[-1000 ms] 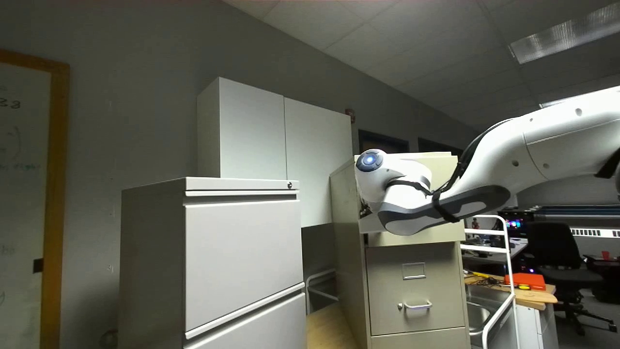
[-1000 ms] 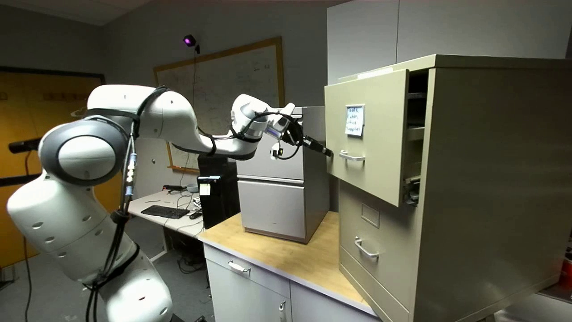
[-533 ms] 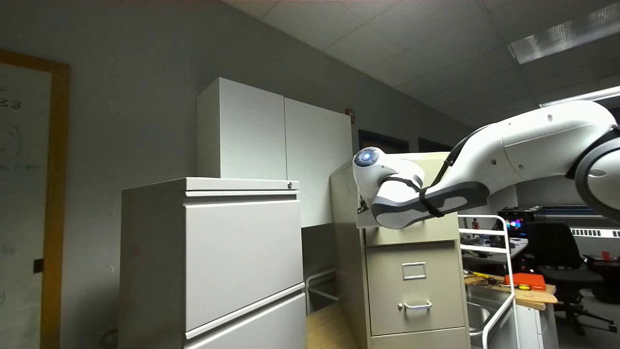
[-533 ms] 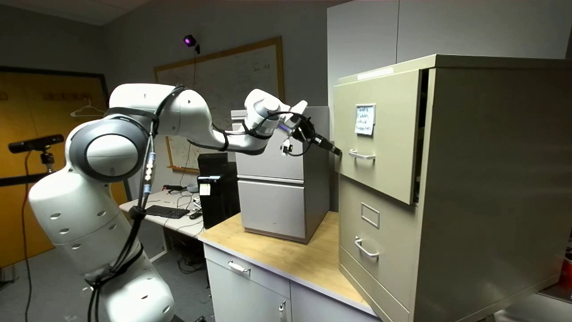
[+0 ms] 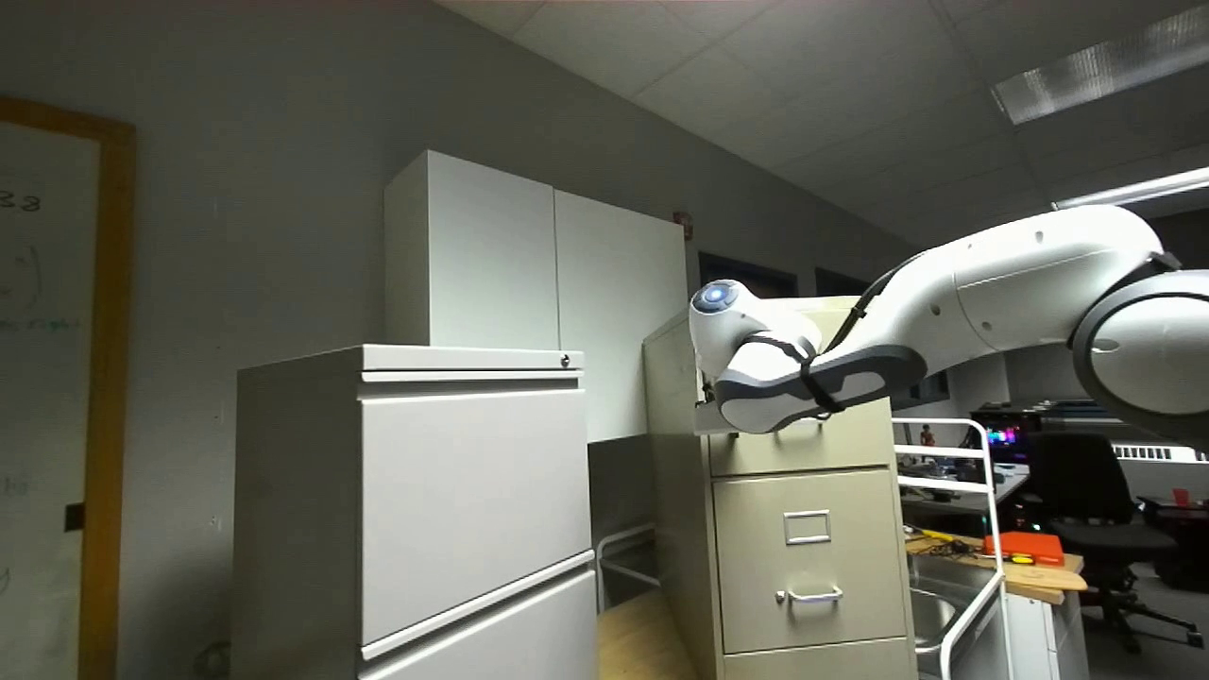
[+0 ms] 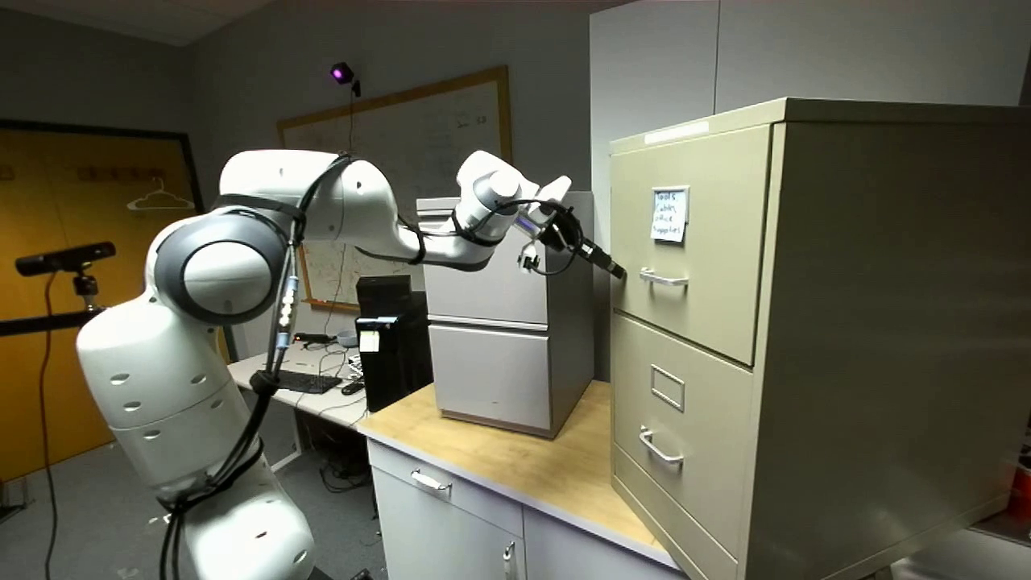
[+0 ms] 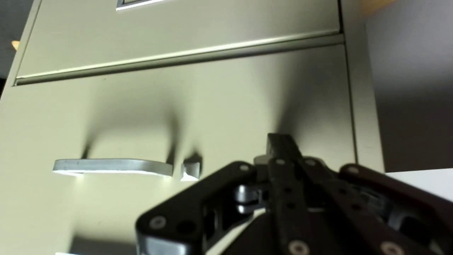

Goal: Close the top drawer of the beige file cabinet

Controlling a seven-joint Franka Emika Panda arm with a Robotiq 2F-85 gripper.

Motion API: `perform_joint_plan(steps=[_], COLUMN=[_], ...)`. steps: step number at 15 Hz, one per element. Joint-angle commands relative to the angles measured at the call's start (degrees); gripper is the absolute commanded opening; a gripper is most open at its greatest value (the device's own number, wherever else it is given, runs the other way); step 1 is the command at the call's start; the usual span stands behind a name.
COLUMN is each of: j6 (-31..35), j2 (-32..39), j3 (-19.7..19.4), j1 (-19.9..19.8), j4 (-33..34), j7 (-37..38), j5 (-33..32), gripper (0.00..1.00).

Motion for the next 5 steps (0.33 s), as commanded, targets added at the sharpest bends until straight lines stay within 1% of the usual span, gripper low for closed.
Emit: perform_joint_plan(steps=[1, 5], j6=[4.3, 3.2], j2=[8.4, 9.1], j3=[-2.2, -2.2], j1=[-0.5, -0.4], j4=[6.8, 7.5], j7=[-3.0, -4.2], j5=[1.9, 3.2], gripper=[0.00, 0.00])
